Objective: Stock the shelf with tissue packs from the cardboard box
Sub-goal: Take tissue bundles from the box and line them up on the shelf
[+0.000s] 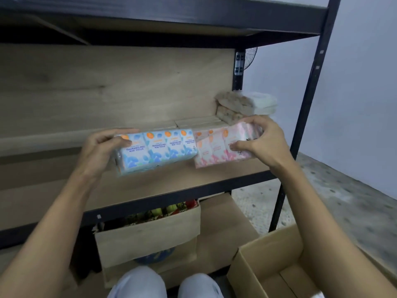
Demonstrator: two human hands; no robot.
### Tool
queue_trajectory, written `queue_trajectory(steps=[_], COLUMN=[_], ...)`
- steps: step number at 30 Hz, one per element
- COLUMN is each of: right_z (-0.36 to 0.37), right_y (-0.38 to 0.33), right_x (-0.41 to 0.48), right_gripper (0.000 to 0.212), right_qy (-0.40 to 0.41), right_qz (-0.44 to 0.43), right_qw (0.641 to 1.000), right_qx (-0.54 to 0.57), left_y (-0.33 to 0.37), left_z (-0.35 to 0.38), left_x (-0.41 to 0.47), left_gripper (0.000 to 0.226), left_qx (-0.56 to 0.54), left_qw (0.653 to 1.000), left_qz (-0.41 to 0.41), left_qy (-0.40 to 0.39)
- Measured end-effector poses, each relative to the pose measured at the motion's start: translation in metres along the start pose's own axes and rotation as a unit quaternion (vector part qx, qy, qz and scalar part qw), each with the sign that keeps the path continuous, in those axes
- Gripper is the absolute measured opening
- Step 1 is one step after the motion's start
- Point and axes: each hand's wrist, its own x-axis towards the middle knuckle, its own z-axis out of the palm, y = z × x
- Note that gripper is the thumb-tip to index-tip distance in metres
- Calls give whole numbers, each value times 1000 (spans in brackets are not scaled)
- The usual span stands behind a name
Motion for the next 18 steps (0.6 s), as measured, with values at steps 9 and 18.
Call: queue_trajectory(steps=[9,18], right_z=[51,76], right_y=[50,82], right_x=[-1,5], right_gripper=[54,59], right_qy=[-28,-72], right_qz=[-43,2], right_qw=[999,997], right_qx=[15,-28], left_y=[-33,-75], left_z=[-13,-27], left_x=[-5,1], left_gripper=[37,43], left_qx=[52,162], left_qw=[998,985], left_qz=[40,52], left_qy=[7,-34])
